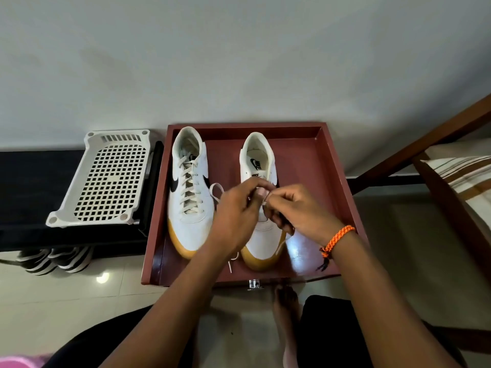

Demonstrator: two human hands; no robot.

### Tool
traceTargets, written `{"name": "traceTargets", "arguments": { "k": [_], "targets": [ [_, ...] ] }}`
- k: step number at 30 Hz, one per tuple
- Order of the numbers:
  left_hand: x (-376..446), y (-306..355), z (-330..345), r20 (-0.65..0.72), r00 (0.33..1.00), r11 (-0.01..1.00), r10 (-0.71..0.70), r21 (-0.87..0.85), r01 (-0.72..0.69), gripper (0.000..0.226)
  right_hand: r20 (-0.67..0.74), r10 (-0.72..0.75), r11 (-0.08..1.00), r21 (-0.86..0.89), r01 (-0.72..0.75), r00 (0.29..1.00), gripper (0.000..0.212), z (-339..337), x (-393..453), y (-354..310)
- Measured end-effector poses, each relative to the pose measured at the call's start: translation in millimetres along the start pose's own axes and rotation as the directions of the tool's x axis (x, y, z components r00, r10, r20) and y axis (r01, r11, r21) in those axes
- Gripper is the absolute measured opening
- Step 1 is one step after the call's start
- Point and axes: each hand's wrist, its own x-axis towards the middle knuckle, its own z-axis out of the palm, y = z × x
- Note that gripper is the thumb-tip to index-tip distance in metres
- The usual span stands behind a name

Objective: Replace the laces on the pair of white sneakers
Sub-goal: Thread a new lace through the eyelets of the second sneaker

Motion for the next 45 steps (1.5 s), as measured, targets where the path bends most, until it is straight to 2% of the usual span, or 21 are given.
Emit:
{"name": "traceTargets", "arguments": {
  "k": [4, 6, 7, 9, 11, 13, 14, 17, 21, 26, 30, 32, 33, 36, 42, 45],
  "targets": [
    [11, -16, -26, -0.161, 0.980, 0.985, -0.115, 0.107, 0.134, 0.027, -0.064, 0.047, 0.999, -0.013, -0.048, 0.997, 0.031, -24, -3, 1],
    [13, -20, -36, -0.237, 0.964, 0.961, -0.124, 0.215, 0.176, 0.023, -0.093, 0.043, 0.999, -0.014, -0.044, 0.995, 0.030, -30, -5, 2],
    [11, -21, -37, -0.245, 0.966, 0.939, -0.081, 0.305, 0.157, 0.022, -0.094, 0.033, 0.999, -0.018, -0.035, 0.995, 0.031, -30, -6, 3],
    [8, -15, -30, -0.170, 0.982, 0.911, 0.077, 0.413, 0.000, 0.025, -0.059, 0.006, 1.000, -0.027, -0.008, 0.998, 0.032, -24, -5, 4],
    [4, -9, -14, 0.013, 0.990, 0.958, 0.140, 0.253, -0.139, 0.027, -0.006, -0.032, 0.999, -0.035, 0.031, 0.999, 0.030, -15, -3, 4],
    [0, -3, -1, 0.172, 0.983, 0.996, 0.069, 0.052, -0.079, 0.026, 0.027, -0.079, 0.996, -0.048, 0.080, 0.996, 0.027, -9, -2, 4],
    [-1, -4, 2, 0.199, 0.980, 0.999, 0.018, 0.032, -0.025, 0.024, 0.039, -0.088, 0.994, -0.054, 0.090, 0.995, 0.025, -9, -2, 5],
    [4, -21, -1, 0.188, 0.978, 0.991, -0.089, 0.118, 0.067, 0.030, 0.029, -0.049, 0.994, -0.096, 0.052, 0.998, 0.017, -13, -3, 10],
    [10, -24, -9, 0.142, 0.977, 0.981, -0.162, 0.128, 0.145, 0.018, 0.010, 0.020, 0.991, -0.135, -0.019, 1.000, 0.018, -15, -3, 11],
    [9, -26, -6, 0.136, 0.974, 0.981, -0.181, 0.097, 0.168, 0.006, -0.022, 0.079, 0.980, -0.184, -0.082, 0.997, 0.020, -18, -4, 10],
    [8, -22, -4, 0.093, 0.985, 0.980, -0.147, 0.146, 0.133, 0.003, -0.028, 0.104, 0.975, -0.196, -0.107, 0.994, 0.016, -19, -4, 12],
    [9, -24, -3, 0.063, 0.988, 0.967, -0.143, 0.220, 0.126, 0.003, -0.058, 0.115, 0.974, -0.189, -0.124, 0.992, 0.012, -19, -3, 15],
    [8, -25, -2, 0.036, 0.989, 0.942, -0.144, 0.311, 0.126, 0.003, -0.096, 0.122, 0.972, -0.192, -0.139, 0.988, 0.012, -19, -2, 17],
    [6, -23, 2, -0.014, 0.990, 0.797, -0.137, 0.592, 0.119, 0.004, -0.218, 0.141, 0.941, -0.274, -0.199, 0.966, 0.017, -19, 2, 30],
    [1, -18, 12, -0.039, 0.999, 0.689, -0.010, 0.724, 0.036, 0.015, -0.238, 0.182, 0.880, -0.394, -0.266, 0.954, 0.028, -3, 11, 44],
    [2, -22, 15, -0.060, 0.994, 0.721, -0.086, 0.685, 0.104, 0.014, -0.254, 0.172, 0.872, -0.411, -0.268, 0.952, 0.031, -2, 11, 47]
  ]
}}
